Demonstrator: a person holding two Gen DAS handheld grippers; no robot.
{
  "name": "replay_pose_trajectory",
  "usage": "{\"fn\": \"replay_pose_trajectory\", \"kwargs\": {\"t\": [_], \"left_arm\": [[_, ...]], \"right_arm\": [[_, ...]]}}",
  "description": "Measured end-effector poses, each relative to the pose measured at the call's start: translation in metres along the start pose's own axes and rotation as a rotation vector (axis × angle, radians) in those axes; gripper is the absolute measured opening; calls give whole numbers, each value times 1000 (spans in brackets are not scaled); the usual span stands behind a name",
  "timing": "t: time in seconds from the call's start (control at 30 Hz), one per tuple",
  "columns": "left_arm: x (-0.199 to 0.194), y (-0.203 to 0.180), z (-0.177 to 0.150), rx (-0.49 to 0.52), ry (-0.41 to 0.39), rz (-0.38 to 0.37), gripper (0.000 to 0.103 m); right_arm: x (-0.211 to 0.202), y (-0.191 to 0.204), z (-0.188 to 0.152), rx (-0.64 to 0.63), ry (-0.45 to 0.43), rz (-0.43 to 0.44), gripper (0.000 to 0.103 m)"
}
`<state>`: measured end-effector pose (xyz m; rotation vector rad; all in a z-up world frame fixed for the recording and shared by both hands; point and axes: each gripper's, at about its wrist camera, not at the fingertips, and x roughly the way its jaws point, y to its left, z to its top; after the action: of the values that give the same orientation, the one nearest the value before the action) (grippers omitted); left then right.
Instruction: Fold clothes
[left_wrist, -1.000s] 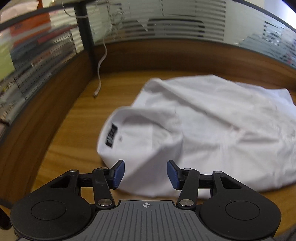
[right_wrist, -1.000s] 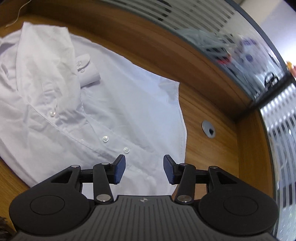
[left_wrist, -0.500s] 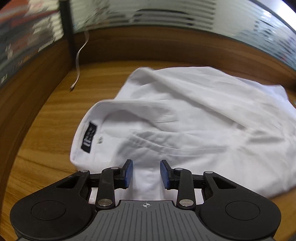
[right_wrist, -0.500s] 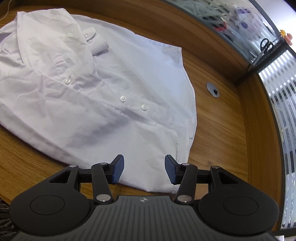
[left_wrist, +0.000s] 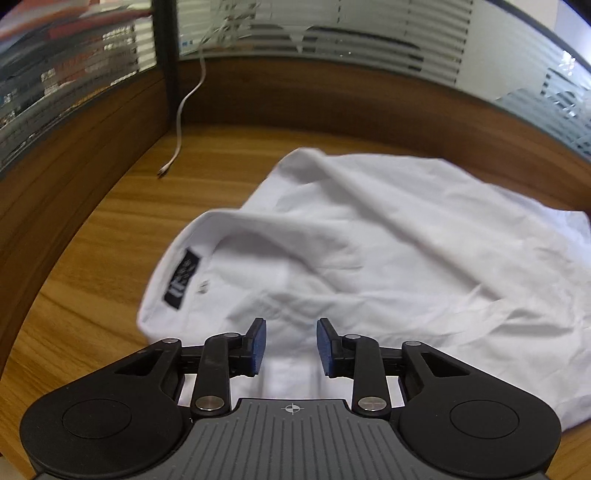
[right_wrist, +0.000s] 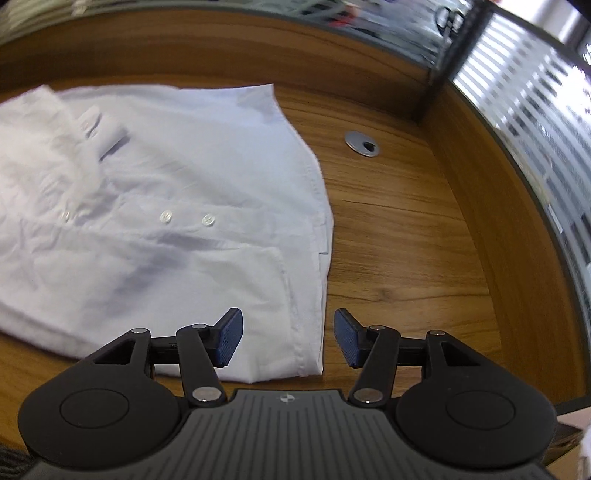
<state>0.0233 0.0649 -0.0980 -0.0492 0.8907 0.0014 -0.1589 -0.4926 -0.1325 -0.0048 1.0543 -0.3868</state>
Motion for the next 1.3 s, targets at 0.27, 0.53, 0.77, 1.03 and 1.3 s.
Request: {"fn": "replay_pose_trajectory", "kwargs": {"t": [0.27,0.53,0.77,1.03,1.3], "left_arm": [[9,-68,-3,157,62,-158,38],[20,-137,-8,333,128,-319,44],[49,-167,-17,495,212,-355,45],[49,-169,-20,528,204,-354,45],[48,-170,-20,514,205,-337,46]], "right_arm": [[22,-26,1,57,23,55,61],[14,-28,-48,100,17,11,60],[31,-12,-66,51,1,-92,60],[40,-24,-60,68,-25,-112,31],[44,-30,-53,117,-49,-111,13]]}}
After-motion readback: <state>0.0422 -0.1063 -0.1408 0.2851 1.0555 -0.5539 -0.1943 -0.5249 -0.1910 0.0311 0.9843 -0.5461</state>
